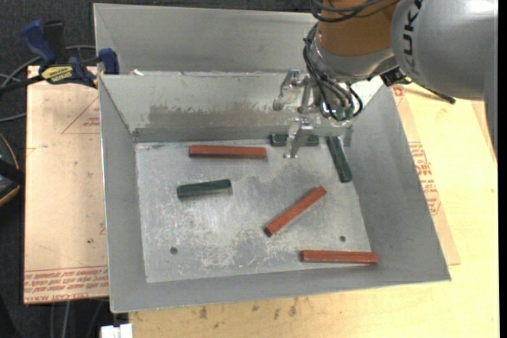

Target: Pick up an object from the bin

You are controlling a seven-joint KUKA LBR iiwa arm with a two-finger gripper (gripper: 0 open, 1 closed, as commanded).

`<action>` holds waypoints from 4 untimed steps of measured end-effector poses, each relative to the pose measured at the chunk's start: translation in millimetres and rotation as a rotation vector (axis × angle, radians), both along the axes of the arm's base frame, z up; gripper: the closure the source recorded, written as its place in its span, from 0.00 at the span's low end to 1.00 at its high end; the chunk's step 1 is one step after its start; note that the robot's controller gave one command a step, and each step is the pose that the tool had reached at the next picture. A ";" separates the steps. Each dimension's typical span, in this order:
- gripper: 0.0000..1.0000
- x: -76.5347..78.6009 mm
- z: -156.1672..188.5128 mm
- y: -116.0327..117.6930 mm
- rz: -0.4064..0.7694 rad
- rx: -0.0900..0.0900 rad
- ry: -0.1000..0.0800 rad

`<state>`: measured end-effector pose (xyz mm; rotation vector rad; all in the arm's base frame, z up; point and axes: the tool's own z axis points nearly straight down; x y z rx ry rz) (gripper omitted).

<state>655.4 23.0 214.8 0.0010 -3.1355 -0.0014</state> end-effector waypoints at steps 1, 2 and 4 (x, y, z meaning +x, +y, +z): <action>0.00 1.4 5.3 -0.1 0.000 0.000 -0.008; 0.00 0.1 -51.7 21.3 -0.038 0.000 -0.014; 0.00 -3.1 -70.0 57.3 -0.223 0.000 -0.008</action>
Offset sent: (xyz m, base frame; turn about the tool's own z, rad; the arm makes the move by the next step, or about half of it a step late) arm -0.0057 0.0540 -0.1448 0.0937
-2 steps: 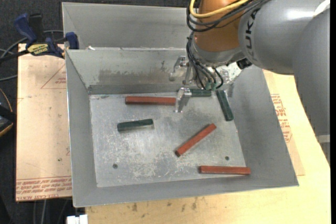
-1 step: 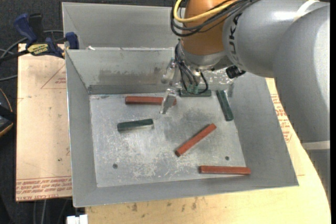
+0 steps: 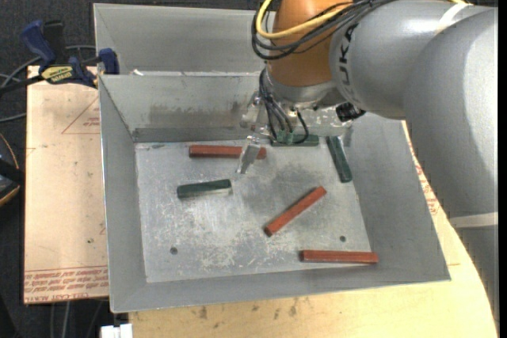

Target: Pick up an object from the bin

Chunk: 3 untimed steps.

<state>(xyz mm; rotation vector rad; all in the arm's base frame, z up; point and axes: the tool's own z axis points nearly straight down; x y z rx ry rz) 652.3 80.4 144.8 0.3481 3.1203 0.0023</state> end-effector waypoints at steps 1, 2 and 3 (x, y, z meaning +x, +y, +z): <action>0.00 -1.7 -66.3 -0.3 -0.187 0.004 -0.005; 1.00 -3.4 -61.7 -0.9 -0.184 0.000 -0.003; 1.00 -3.3 -61.7 -0.8 -0.184 0.000 -0.003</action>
Offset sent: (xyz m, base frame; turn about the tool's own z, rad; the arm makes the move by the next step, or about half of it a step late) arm -0.0135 -0.0205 -0.0748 0.2001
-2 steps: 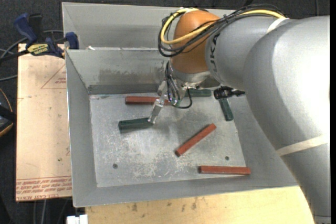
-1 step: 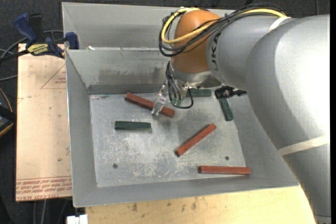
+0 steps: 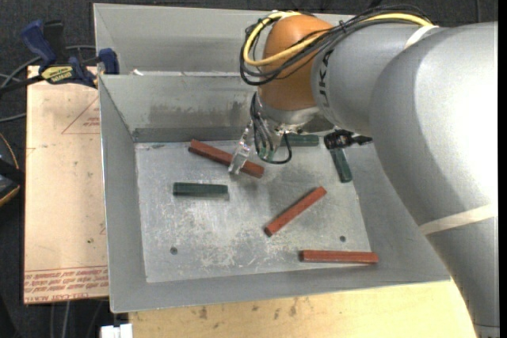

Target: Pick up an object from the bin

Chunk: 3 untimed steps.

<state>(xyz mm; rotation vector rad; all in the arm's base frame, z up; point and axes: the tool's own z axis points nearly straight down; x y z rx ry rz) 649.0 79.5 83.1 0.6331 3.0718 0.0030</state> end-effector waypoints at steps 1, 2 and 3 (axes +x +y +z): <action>1.00 -0.9 2.4 -0.1 0.000 0.000 0.004; 1.00 -2.3 13.7 -0.2 0.000 -0.001 0.010; 1.00 -2.1 31.5 -0.2 0.001 -0.001 0.009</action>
Offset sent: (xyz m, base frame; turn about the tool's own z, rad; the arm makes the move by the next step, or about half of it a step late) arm 0.0001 0.0001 0.0599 0.0000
